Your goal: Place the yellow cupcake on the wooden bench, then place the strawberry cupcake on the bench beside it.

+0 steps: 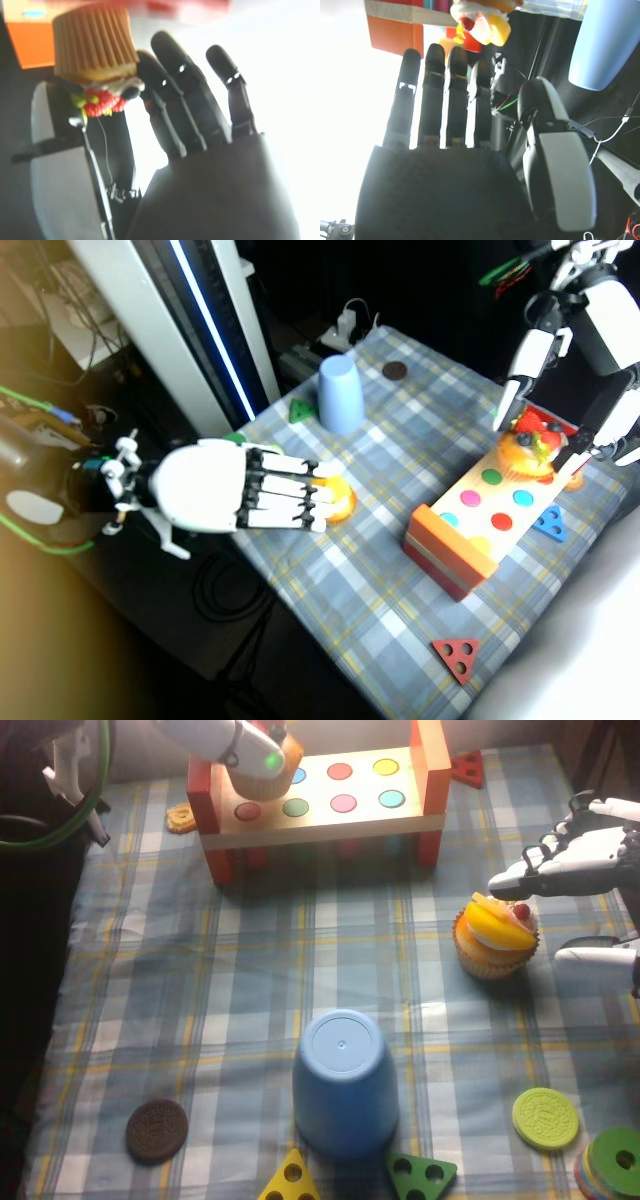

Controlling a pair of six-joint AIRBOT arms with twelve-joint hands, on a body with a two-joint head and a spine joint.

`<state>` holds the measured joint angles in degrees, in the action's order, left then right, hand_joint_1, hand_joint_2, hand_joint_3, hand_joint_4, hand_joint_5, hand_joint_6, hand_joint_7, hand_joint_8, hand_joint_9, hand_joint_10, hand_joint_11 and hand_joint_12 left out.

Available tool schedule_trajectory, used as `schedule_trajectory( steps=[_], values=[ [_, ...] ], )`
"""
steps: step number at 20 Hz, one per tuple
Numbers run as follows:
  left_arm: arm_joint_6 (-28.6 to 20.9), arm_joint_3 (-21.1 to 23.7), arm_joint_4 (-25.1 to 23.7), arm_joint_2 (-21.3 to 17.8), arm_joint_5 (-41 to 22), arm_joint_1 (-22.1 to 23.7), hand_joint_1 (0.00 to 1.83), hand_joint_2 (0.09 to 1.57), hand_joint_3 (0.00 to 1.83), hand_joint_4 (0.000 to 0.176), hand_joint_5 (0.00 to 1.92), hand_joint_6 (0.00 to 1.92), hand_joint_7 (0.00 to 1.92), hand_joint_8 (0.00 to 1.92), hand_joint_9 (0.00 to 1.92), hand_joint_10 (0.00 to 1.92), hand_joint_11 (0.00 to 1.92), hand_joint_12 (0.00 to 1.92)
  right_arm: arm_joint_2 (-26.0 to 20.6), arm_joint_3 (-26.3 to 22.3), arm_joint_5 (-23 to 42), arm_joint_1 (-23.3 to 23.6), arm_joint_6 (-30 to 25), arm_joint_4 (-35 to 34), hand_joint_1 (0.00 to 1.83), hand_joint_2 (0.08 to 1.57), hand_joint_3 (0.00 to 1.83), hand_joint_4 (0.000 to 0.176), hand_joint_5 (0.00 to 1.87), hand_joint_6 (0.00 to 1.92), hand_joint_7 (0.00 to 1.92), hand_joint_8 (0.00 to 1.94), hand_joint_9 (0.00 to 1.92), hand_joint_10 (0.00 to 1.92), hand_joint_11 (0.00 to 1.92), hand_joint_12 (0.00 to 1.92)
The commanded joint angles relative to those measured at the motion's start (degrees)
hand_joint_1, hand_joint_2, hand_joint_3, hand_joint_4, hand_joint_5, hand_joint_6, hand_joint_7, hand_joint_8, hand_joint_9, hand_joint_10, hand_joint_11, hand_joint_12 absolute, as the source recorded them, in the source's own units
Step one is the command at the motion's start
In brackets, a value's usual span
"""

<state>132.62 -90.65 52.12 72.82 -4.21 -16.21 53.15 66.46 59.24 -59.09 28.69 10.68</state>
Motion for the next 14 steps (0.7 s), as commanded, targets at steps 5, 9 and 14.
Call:
schedule_trajectory(
  steps=[5, 9, 14],
  values=[
    [1.3, 0.2, 1.0, 0.6, -3.8, 0.4, 1.21, 1.16, 0.0, 0.0, 0.91, 0.91, 0.89, 1.3, 0.73, 0.68, 0.06, 1.42, 0.1, 0.3, 6.6, 0.9, -0.7, -1.7, 0.59, 1.31, 0.0, 0.041, 0.51, 0.0, 0.6, 0.0, 0.53, 0.01, 0.08, 0.95],
    [9.0, 0.9, 6.5, 0.5, -3.9, 0.4, 1.03, 1.14, 0.0, 0.102, 0.91, 1.07, 0.87, 0.25, 0.8, 0.22, 0.04, 1.25, 0.0, 0.3, 6.6, 0.9, -0.8, -1.7, 0.61, 1.31, 0.0, 0.039, 0.51, 0.0, 0.6, 0.0, 0.53, 0.0, 0.09, 0.96],
    [10.6, 2.8, 7.1, -0.5, -5.3, -0.2, 0.94, 1.02, 0.0, 0.068, 0.62, 0.0, 0.67, 0.0, 0.66, 0.0, 0.01, 1.01, 0.0, 0.2, 6.6, 0.9, -1.1, -1.8, 0.58, 1.32, 0.0, 0.041, 0.51, 0.0, 0.6, 0.0, 0.54, 0.0, 0.1, 0.91]
  ],
)
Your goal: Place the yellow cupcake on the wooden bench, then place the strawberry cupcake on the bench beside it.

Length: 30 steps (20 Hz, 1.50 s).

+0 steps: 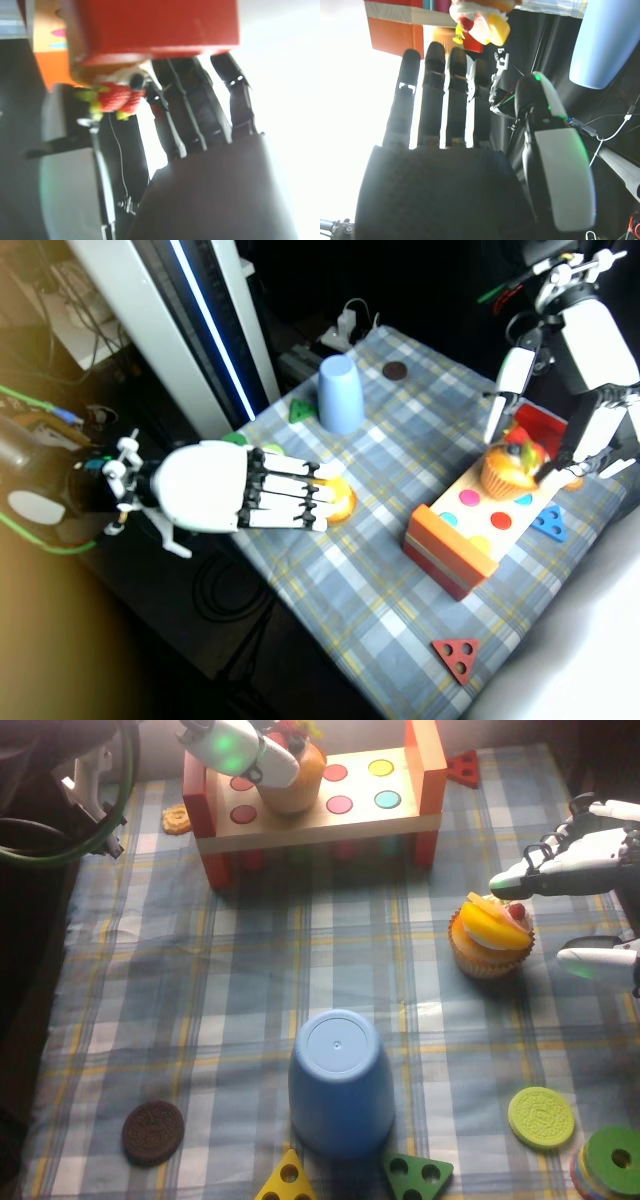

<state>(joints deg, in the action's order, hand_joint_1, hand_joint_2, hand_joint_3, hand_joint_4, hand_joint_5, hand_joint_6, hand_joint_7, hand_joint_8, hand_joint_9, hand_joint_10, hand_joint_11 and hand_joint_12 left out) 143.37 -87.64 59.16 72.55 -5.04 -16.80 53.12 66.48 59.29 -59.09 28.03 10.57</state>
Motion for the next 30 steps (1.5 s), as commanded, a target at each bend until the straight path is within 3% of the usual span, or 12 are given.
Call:
schedule_trajectory(
  steps=[1, 8, 11, 13, 15, 17, 19, 22, 24, 25, 27, 30],
  values=[
    [-0.1, 0.4, -0.1, -0.7, -4.8, 0.3, 0.8, 1.01, 0.0, 0.083, 0.47, 0.0, 0.51, 0.0, 0.54, 0.0, 0.01, 0.97, 0.0, 0.2, 6.6, 0.9, -0.5, -1.7, 0.58, 1.32, 0.0, 0.041, 0.5, 0.0, 0.59, 0.0, 0.54, 0.0, 0.11, 0.91],
    [-11.3, 8.4, -13.1, -7.0, -10.4, 0.5, 0.84, 0.9, 0.0, 0.166, 0.2, 0.0, 0.28, 0.0, 0.37, 0.0, 0.0, 0.98, -0.2, 0.0, 6.6, 0.9, -0.6, -1.8, 0.61, 1.32, 0.0, 0.036, 0.51, 0.0, 0.6, 0.0, 0.54, 0.0, 0.14, 0.84],
    [-26.8, 12.6, -25.6, -10.9, -14.6, -0.4, 0.82, 0.87, 0.0, 0.172, 0.15, 0.0, 0.24, 0.0, 0.32, 0.0, 0.0, 1.01, -0.3, 0.1, 6.8, 0.9, -0.6, -2.1, 0.6, 1.32, 0.0, 0.039, 0.51, 0.0, 0.58, 0.0, 0.53, 0.0, 0.11, 0.89],
    [-43.9, 19.1, -39.6, -16.5, -24.3, -3.2, 0.81, 0.84, 0.0, 0.176, 0.04, 0.0, 0.1, 0.0, 0.18, 0.0, 0.0, 0.74, -0.1, 0.5, 6.7, 2.0, -0.6, -1.8, 0.62, 1.24, 0.0, 0.085, 0.49, 0.0, 0.58, 0.0, 0.49, 0.0, 0.01, 1.0],
    [-51.5, 23.2, -45.6, -20.1, -30.2, -5.2, 0.71, 0.85, 0.0, 0.174, 0.0, 0.0, 0.04, 0.0, 0.14, 0.0, 0.0, 0.65, 0.3, 1.0, 6.2, 2.5, -0.6, -1.7, 0.73, 1.12, 0.0, 0.059, 0.48, 0.0, 0.54, 0.0, 0.47, 0.0, 0.01, 0.97],
    [-57.0, 27.5, -49.2, -24.2, -37.1, -8.7, 0.71, 0.85, 0.0, 0.176, 0.0, 0.0, 0.02, 0.0, 0.17, 0.01, 0.0, 0.89, 0.9, 1.8, 4.5, 3.9, -0.6, -0.8, 0.78, 1.06, 0.0, 0.065, 0.44, 0.0, 0.49, 0.0, 0.45, 0.0, 0.0, 1.01],
    [-63.2, 32.2, -50.5, -29.0, -46.2, -15.4, 0.87, 0.81, 0.0, 0.173, 0.0, 0.0, 0.0, 0.0, 0.01, 0.01, 0.0, 0.1, 1.7, 2.6, 0.9, 7.0, -0.6, 2.3, 0.78, 1.03, 0.0, 0.052, 0.43, 0.0, 0.49, 0.01, 0.45, 0.01, 0.04, 0.99],
    [-73.3, 34.6, -50.2, -32.2, -56.7, -24.8, 0.96, 0.83, 0.0, 0.176, 0.0, 0.0, 0.0, 0.0, 0.0, 0.0, 0.0, 0.0, 3.2, 4.2, -5.4, 10.6, -0.6, 6.6, 0.83, 0.97, 0.0, 0.128, 0.42, 0.0, 0.46, 0.0, 0.42, 0.0, 0.0, 0.97],
    [-75.6, 35.1, -49.8, -32.5, -60.0, -28.1, 0.76, 0.8, 0.0, 0.148, 0.0, 0.0, 0.0, 0.0, 0.0, 0.0, 0.0, 0.0, 4.2, 5.5, -9.0, 11.9, -0.8, 8.5, 0.95, 0.92, 0.0, 0.105, 0.45, 0.0, 0.52, 0.0, 0.51, 0.01, 0.04, 1.03],
    [-75.6, 35.4, -49.7, -32.5, -60.5, -28.6, 0.75, 0.79, 0.0, 0.168, 0.01, 0.0, 0.0, 0.0, 0.0, 0.0, 0.0, 0.0, 4.5, 6.0, -10.3, 12.3, -1.4, 9.5, 0.96, 0.92, 0.0, 0.116, 0.44, 0.0, 0.52, 0.0, 0.5, 0.0, 0.02, 1.06],
    [-75.7, 35.7, -49.5, -32.4, -60.7, -29.5, 0.81, 0.77, 0.0, 0.154, 0.02, 0.01, 0.0, 0.0, 0.0, 0.0, 0.0, 0.0, 5.3, 7.3, -13.0, 13.3, -3.1, 12.3, 0.94, 0.93, 0.0, 0.102, 0.43, 0.0, 0.52, 0.0, 0.5, 0.0, 0.0, 1.22],
    [-75.9, 35.7, -48.2, -32.1, -60.8, -30.7, 0.87, 0.8, 0.0, 0.131, 0.05, 0.01, 0.01, 0.0, 0.0, 0.0, 0.03, 0.01, 6.0, 7.7, -14.4, 14.6, -3.8, 14.5, 1.19, 0.9, 0.0, 0.0, 0.73, 0.01, 0.94, 0.04, 0.89, 0.46, 0.56, 1.43]
  ],
)
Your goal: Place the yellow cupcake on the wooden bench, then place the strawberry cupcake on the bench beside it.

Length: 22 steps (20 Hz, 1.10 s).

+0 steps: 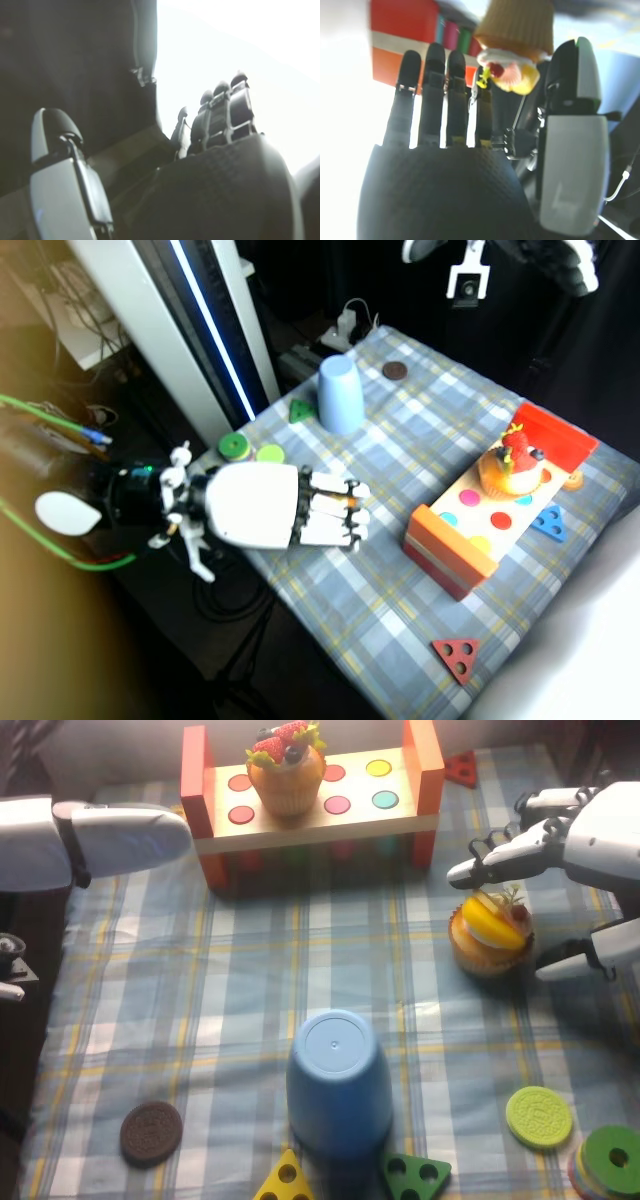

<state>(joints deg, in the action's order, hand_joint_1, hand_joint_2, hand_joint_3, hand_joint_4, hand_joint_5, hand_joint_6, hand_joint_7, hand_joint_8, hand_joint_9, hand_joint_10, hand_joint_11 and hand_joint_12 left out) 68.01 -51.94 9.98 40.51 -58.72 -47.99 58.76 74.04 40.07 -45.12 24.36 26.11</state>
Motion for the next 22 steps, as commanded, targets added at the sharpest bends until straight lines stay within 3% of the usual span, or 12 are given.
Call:
schedule_trajectory(
  steps=[1, 4, 5, 6, 7, 10, 13, 18, 19, 20, 21, 22],
  values=[
    [-0.6, 0.0, 1.6, 0.0, -7.3, 0.1, 0.87, 0.8, 0.0, 0.133, 0.06, 0.01, 0.03, 0.01, 0.01, 0.01, 0.05, 0.02, 0.5, 0.2, 4.8, 0.9, -0.2, -0.9, 1.21, 0.91, 0.0, 0.0, 0.77, 0.01, 0.98, 0.04, 0.89, 0.5, 0.57, 1.37],
    [-0.7, 0.0, 2.8, -0.1, -7.8, -1.4, 0.9, 0.79, 0.0, 0.121, 0.07, 0.01, 0.05, 0.01, 0.04, 0.01, 0.09, 0.05, 0.8, 0.2, 5.1, 1.7, -0.3, -0.2, 1.1, 0.94, 0.0, 0.0, 0.82, 0.0, 1.08, 0.15, 0.81, 1.09, 0.63, 1.58],
    [-0.7, 0.0, 3.1, -0.1, -7.9, -1.7, 0.93, 0.79, 0.0, 0.114, 0.09, 0.01, 0.04, 0.01, 0.03, 0.01, 0.08, 0.04, 0.9, 0.2, 5.2, 1.9, -0.4, 0.1, 1.03, 0.95, 0.0, 0.014, 0.76, 0.0, 1.0, 0.13, 0.71, 1.07, 0.5, 1.62],
    [-0.7, 0.0, 3.3, -0.1, -7.9, -1.7, 0.95, 0.78, 0.0, 0.128, 0.08, 0.01, 0.04, 0.0, 0.02, 0.0, 0.06, 0.03, 0.9, 0.2, 5.2, 1.9, -0.4, 0.2, 1.05, 0.91, 0.0, 0.005, 0.76, 0.0, 0.97, 0.28, 0.72, 1.18, 0.55, 1.67],
    [-0.7, -0.1, 3.4, 0.0, -8.0, -1.8, 0.95, 0.78, 0.0, 0.133, 0.08, 0.01, 0.04, 0.0, 0.02, 0.0, 0.06, 0.03, 0.9, 0.2, 5.2, 2.0, -0.5, 0.2, 1.01, 0.91, 0.0, 0.018, 0.75, 0.0, 0.78, 0.74, 0.66, 1.44, 0.56, 1.84],
    [-1.0, -0.3, 3.4, 0.3, -8.0, -1.8, 0.95, 0.8, 0.0, 0.105, 0.09, 0.01, 0.05, 0.0, 0.01, 0.0, 0.02, 0.02, 1.0, 0.1, 5.3, 2.0, -0.6, 0.2, 0.97, 0.9, 0.0, 0.0, 0.69, 0.0, 0.66, 0.9, 0.62, 1.39, 0.52, 1.8],
    [-1.3, -0.3, 3.4, 0.3, -8.1, -1.8, 0.86, 0.82, 0.01, 0.132, 0.07, 0.0, 0.06, 0.01, 0.01, 0.0, 0.0, 0.02, 1.3, 0.1, 5.3, 2.0, -0.6, 0.3, 1.04, 0.85, 0.0, 0.0, 0.68, 0.0, 0.52, 1.25, 0.54, 1.79, 0.63, 1.92],
    [-1.9, -0.6, 3.4, 0.6, -8.2, -1.8, 0.88, 0.83, 0.01, 0.152, 0.07, 0.0, 0.06, 0.0, 0.01, 0.0, 0.0, 0.0, 2.3, 0.2, 5.7, 2.0, -1.1, 0.5, 1.08, 0.88, 0.0, 0.0, 0.78, 0.01, 0.5, 1.49, 0.67, 1.92, 0.85, 1.92],
    [-2.1, -0.6, 3.4, 0.6, -8.2, -1.8, 0.87, 0.82, 0.0, 0.148, 0.08, 0.0, 0.07, 0.01, 0.02, 0.01, 0.0, 0.0, 2.3, 0.2, 5.7, 2.0, -1.2, 0.5, 1.13, 0.88, 0.0, 0.0, 0.84, 0.01, 0.58, 1.34, 0.7, 1.82, 0.8, 1.92],
    [-2.2, -0.6, 3.5, 0.6, -8.2, -1.9, 0.87, 0.82, 0.0, 0.149, 0.08, 0.0, 0.08, 0.01, 0.03, 0.01, 0.01, 0.01, 2.3, 0.2, 5.8, 2.0, -1.3, 0.5, 1.14, 0.89, 0.0, 0.0, 0.96, 0.03, 0.82, 0.84, 0.83, 1.34, 0.78, 1.7],
    [-2.3, -0.6, 3.6, 0.6, -8.2, -1.9, 0.85, 0.83, 0.0, 0.154, 0.09, 0.01, 0.09, 0.01, 0.04, 0.01, 0.02, 0.01, 2.3, 0.2, 5.9, 1.9, -1.6, 0.5, 1.26, 0.97, 0.01, 0.0, 1.13, 0.43, 1.25, 0.54, 1.05, 1.16, 0.94, 1.62],
    [-2.4, -0.6, 3.7, 0.6, -8.1, -2.0, 0.86, 0.83, 0.0, 0.157, 0.09, 0.01, 0.09, 0.01, 0.04, 0.01, 0.01, 0.01, 2.3, 0.2, 6.1, 1.9, -2.0, 0.7, 1.29, 0.99, 0.0, 0.0, 1.23, 0.4, 1.32, 0.53, 1.14, 1.09, 1.0, 1.55]
  ],
)
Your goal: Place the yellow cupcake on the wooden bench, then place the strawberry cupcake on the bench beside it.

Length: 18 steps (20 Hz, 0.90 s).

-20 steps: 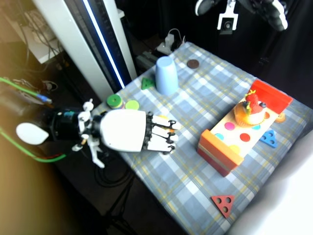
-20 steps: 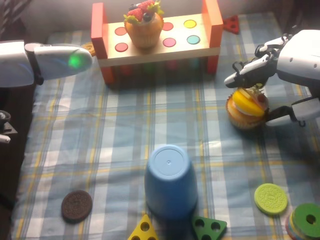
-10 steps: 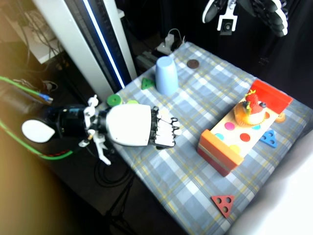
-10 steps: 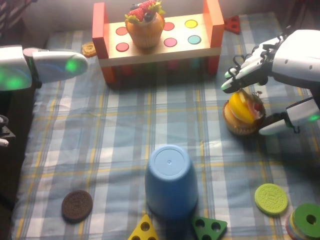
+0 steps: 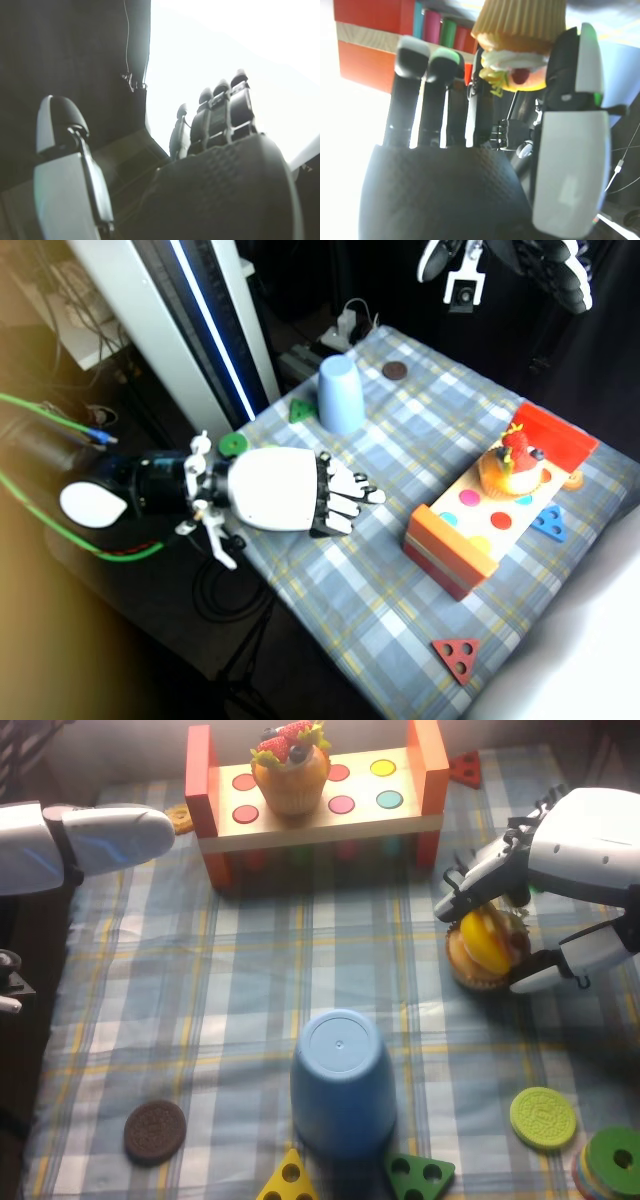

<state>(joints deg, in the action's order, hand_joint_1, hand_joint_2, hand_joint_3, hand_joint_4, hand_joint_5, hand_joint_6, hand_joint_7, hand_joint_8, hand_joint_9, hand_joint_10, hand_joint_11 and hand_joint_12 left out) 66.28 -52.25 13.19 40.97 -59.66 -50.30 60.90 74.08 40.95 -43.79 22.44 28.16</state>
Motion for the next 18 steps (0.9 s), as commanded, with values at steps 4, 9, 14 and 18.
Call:
schedule_trajectory(
  steps=[4, 9, 14, 18],
  values=[
    [-1.0, -0.4, 0.8, 0.1, -7.1, 0.0, 0.88, 0.8, 0.0, 0.134, 0.11, 0.01, 0.07, 0.0, 0.01, 0.0, 0.0, 0.0, 0.2, 1.3, 7.6, 0.6, -3.4, -1.4, 1.3, 1.01, 0.0, 0.0, 1.27, 0.29, 1.25, 0.75, 1.14, 1.08, 1.0, 1.53],
    [-1.2, -0.6, 0.8, 0.3, -7.1, 0.0, 0.83, 0.79, 0.0, 0.131, 0.11, 0.01, 0.07, 0.0, 0.02, 0.01, 0.03, 0.02, 0.2, 3.0, 11.2, 3.6, -6.0, -2.5, 1.26, 1.1, 0.0, 0.0, 0.93, 0.9, 1.11, 0.97, 1.11, 0.85, 0.93, 1.23],
    [-1.2, -0.8, 0.8, 0.6, -6.7, 0.0, 0.86, 0.8, 0.0, 0.137, 0.08, 0.0, 0.06, 0.0, 0.02, 0.0, 0.02, 0.02, 2.9, 6.5, 12.7, 10.6, -6.0, -4.0, 1.15, 1.11, 0.0, 0.0, 1.01, 0.9, 0.9, 1.17, 0.82, 1.4, 0.68, 1.81],
    [-1.9, -1.6, 0.3, 1.4, -6.0, 0.5, 0.92, 0.8, 0.0, 0.149, 0.08, 0.0, 0.06, 0.0, 0.03, 0.01, 0.04, 0.03, 6.0, 9.7, 9.5, 16.1, -5.7, -2.6, 1.28, 1.06, 0.0, 0.0, 1.14, 0.54, 1.09, 1.05, 0.97, 1.25, 0.85, 1.59]
  ],
)
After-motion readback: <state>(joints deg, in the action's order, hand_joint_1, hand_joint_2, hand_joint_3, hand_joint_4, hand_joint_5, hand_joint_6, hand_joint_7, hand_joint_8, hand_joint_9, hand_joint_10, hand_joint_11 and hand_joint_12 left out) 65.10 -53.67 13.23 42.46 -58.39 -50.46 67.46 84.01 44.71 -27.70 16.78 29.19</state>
